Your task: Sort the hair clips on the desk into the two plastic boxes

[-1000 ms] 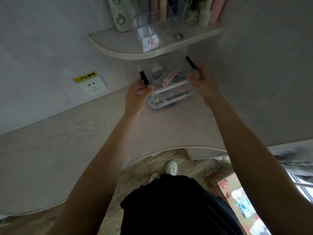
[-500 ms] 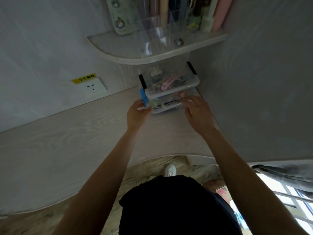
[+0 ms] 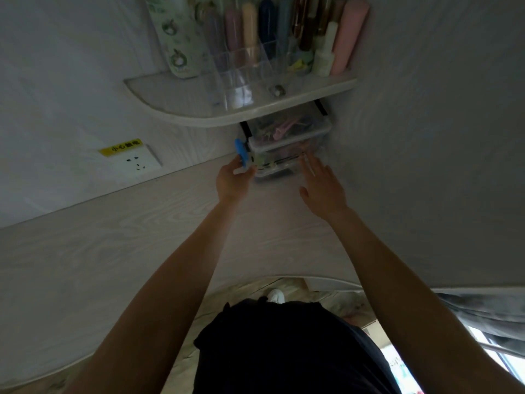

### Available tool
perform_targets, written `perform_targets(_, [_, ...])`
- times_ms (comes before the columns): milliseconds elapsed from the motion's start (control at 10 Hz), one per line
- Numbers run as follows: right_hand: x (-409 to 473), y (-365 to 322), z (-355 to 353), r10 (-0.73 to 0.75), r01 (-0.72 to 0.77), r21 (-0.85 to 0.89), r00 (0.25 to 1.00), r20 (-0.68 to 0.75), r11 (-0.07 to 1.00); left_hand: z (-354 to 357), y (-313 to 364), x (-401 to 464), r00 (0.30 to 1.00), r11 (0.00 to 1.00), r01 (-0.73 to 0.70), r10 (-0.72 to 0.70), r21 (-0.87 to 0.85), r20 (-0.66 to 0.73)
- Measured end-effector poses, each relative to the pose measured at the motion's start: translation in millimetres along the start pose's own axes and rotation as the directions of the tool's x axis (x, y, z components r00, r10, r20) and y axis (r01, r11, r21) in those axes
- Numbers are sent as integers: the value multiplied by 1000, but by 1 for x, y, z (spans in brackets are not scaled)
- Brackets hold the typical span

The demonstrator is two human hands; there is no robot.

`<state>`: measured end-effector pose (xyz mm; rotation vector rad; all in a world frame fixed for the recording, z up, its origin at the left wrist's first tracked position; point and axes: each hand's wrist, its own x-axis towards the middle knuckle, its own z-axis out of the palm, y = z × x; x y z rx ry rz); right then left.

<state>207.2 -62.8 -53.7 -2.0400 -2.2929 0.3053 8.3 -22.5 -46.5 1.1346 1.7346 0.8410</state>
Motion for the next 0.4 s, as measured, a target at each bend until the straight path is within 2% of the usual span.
perform_targets(300, [2,1,-8,50,-50,-2,996,78,999,-7,7,-4,999,999,-8,5,47,46])
perform_targets(400, [0,-6,-14,73,-56,146,991,-114,988,-14,8,-4,998,995,-38,34,89,49])
